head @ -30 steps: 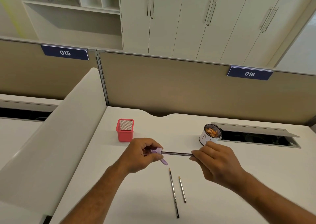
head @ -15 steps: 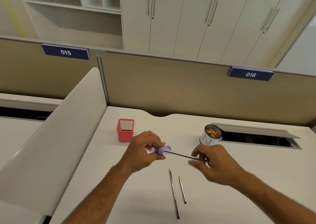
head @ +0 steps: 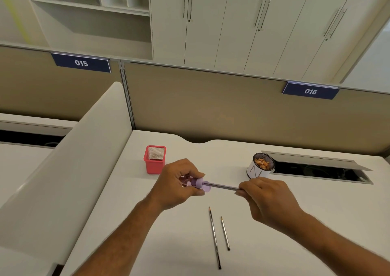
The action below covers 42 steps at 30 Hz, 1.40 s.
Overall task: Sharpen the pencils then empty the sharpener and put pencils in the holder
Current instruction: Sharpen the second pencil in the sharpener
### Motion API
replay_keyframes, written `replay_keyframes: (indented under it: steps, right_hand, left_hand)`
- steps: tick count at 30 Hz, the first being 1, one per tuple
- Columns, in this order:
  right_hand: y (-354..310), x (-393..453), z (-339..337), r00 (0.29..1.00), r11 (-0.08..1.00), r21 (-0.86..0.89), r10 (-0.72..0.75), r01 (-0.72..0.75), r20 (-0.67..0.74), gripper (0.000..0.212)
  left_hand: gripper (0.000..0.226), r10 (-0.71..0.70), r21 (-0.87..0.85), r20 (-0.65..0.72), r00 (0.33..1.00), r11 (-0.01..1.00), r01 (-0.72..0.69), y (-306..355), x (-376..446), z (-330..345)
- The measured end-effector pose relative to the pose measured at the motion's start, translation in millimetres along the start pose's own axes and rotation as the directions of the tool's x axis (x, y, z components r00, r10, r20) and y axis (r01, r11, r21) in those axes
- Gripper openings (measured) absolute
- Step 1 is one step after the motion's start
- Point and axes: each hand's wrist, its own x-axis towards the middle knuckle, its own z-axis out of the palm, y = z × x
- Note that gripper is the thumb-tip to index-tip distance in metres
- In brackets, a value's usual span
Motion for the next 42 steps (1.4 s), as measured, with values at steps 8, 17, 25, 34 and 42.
replay_keyframes:
  steps: [8, 17, 25, 34, 42]
  right_hand:
    - [5.0, 11.9, -6.4, 0.930, 0.955, 0.190, 0.157, -0.229, 0.331, 0.034]
    - [9.0, 3.8, -10.9, 0.985, 0.987, -0.005, -0.158, 0.158, -0.069, 0.014]
    - [4.3, 5.7, -15.1, 1.000, 0.999, 0.031, -0.011, 0.011, 0.010, 0.030]
    - [-3.4, 31.6, -36.2, 0.715, 0.522, 0.505, 0.362, -0.687, 0.599, 0.006]
    - [5.3, 14.9, -19.6, 0.981, 0.984, 0.031, -0.175, 0.178, -0.086, 0.010]
  left_hand:
    - [0.026, 0.076, 0.018, -0.062, 0.995, 0.997, -0.075, -5.8, -2.8, 5.6]
    - [0.020, -0.185, -0.061, 0.153, 0.971, 0.979, 0.196, 3.0, -3.2, -4.2]
    - [0.023, -0.060, -0.043, 0.054, 0.997, 0.997, 0.062, 5.0, 0.0, 0.1]
    - [0.024, 0.205, 0.174, 0.037, 0.978, 0.962, -0.208, 3.0, 5.8, -5.4]
    - [0.041, -0.234, 0.166, 0.307, 0.923, 0.968, 0.191, 8.2, 6.3, -17.9]
